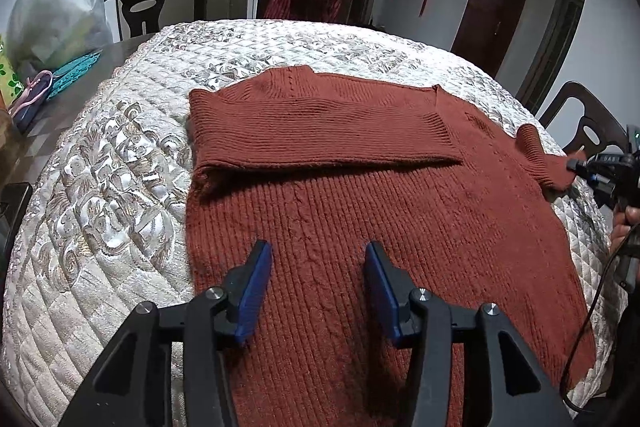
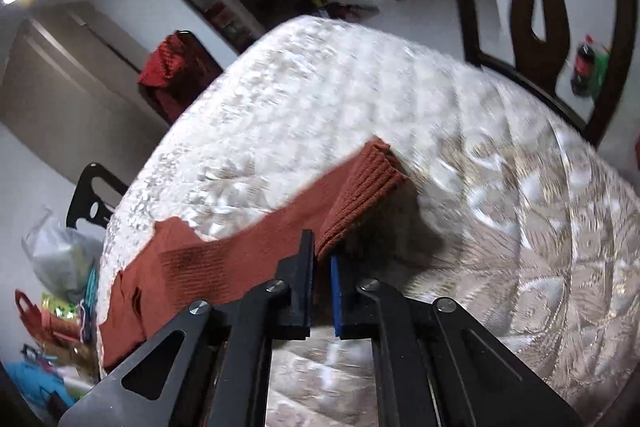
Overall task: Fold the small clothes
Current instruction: 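Grasp the other sleeve cuff with the right tool and lift it, then fold the held sleeve across the sweater body with the right tool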
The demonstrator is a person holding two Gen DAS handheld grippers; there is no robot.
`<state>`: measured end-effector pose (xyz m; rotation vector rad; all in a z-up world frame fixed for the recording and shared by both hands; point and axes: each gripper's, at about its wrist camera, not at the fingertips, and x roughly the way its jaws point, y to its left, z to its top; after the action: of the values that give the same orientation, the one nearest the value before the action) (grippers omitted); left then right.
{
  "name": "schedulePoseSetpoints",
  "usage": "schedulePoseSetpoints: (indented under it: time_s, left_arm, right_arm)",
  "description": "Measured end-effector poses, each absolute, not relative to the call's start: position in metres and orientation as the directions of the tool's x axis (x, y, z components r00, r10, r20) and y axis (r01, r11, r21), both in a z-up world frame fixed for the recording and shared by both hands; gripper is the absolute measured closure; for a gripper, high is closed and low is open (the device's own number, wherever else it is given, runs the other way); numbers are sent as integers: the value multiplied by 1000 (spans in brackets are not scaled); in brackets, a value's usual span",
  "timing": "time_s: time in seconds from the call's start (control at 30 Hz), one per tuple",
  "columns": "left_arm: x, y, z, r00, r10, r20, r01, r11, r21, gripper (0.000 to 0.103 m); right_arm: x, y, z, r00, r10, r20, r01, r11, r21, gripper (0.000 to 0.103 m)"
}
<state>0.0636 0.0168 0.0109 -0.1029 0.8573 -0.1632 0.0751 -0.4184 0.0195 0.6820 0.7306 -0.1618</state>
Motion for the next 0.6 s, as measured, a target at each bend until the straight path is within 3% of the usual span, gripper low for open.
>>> schedulePoseSetpoints:
  time_s: [0.33, 0.47, 0.6]
  left_arm:
    - [64, 20, 11, 642, -202, -739, 105, 979, -176, 50]
    - [65, 20, 13, 638, -201, -744, 106, 979, -173, 50]
    - [64, 26, 23, 634, -220, -741, 106, 974, -198, 50]
  right_arm:
    - [103, -278, 88, 767, 350, -538, -82, 885, 459, 97]
    - [124, -221, 73, 688, 450, -569, -210, 874, 438, 97]
    - [138, -183, 34, 524, 531, -665, -278, 846, 456, 96]
